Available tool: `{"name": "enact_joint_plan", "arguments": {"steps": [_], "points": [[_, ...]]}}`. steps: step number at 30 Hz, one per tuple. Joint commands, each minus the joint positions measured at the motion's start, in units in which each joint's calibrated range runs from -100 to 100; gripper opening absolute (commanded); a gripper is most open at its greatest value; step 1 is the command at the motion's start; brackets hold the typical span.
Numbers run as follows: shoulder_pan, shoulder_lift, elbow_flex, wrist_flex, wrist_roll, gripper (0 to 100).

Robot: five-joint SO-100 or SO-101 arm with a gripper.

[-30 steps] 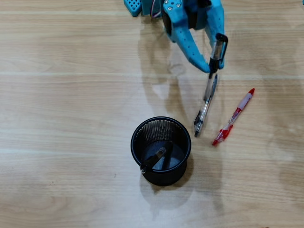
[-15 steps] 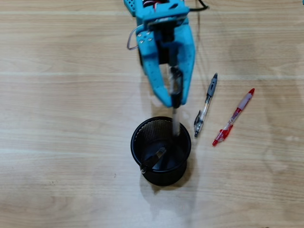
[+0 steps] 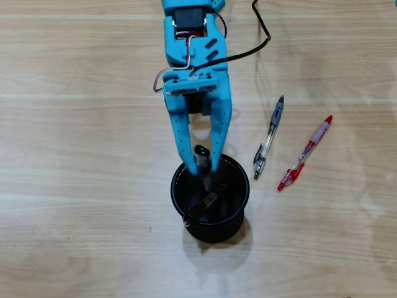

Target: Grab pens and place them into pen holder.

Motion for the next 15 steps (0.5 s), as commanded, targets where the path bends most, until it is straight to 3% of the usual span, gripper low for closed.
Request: {"name": "enact_joint_plan", "arguments": {"steps": [1, 9, 15], "points": [[0.22, -1.43, 0.12, -0.95, 0.08, 17], [-1.86, -7.73, 2.64, 4.56, 0.18, 17], [-3.23, -20.33, 7.6, 23.59, 0.18, 2]]}}
